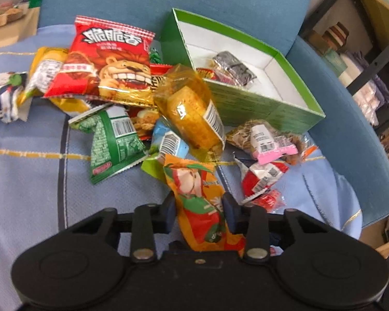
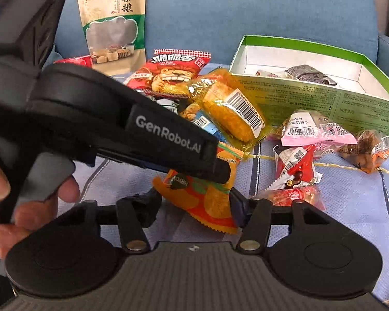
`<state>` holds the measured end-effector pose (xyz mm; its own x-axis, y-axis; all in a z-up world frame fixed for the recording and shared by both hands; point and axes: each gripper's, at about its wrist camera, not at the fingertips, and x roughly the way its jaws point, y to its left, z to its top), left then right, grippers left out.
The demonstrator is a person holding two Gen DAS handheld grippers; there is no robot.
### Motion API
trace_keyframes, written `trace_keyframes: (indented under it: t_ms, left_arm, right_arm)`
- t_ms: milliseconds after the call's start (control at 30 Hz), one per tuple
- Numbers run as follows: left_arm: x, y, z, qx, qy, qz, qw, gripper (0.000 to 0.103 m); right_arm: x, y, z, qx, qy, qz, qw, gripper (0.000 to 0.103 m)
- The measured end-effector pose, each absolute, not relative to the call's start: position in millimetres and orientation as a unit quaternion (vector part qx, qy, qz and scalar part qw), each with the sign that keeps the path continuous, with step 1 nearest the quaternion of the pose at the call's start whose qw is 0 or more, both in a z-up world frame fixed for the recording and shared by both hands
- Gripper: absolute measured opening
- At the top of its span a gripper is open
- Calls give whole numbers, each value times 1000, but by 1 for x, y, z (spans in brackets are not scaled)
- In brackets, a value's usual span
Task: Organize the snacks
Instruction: 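Place the orange snack pack into the green box and open the left gripper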
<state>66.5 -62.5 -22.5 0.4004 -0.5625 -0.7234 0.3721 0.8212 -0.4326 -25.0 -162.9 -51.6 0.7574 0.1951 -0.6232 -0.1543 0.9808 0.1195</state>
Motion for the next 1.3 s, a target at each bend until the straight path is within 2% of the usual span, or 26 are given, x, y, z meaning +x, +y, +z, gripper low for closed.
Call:
trace_keyframes:
  t_ms: [367, 433, 467, 700, 1033, 1067, 1100, 1133, 1300]
  left_arm:
    - [67, -62, 52, -123, 386, -327, 854, 40]
    - [78, -67, 63, -117, 372, -323, 862, 40]
    - [86, -71, 66, -117, 370, -325, 862, 40]
    - [131, -93, 64, -132, 378, -326, 856, 40]
    - [167, -116, 47, -110, 386, -320, 858, 41]
    - [169, -117, 46, -105, 383, -316, 862, 57]
    - [168, -117, 46, -100, 377, -304, 869, 102]
    - [166, -117, 47, -93, 369, -292, 877, 103]
    - [153, -117, 51, -44, 339, -272, 900, 103]
  right_arm:
    - [-36, -190, 13, 58, 232, 90, 967, 91]
    - [-28, -198, 21, 57, 219, 85, 970, 73]
    - [-22, -203, 23, 62, 212, 83, 972, 72]
    - [19, -224, 19, 82, 207, 63, 973, 67]
    - [54, -234, 5, 94, 216, 47, 971, 67]
    - [56, -234, 4, 89, 215, 42, 972, 68]
    - [57, -233, 2, 81, 215, 35, 973, 81]
    - [58, -232, 2, 74, 216, 27, 973, 103]
    - [42, -225, 2, 41, 202, 25, 978, 103]
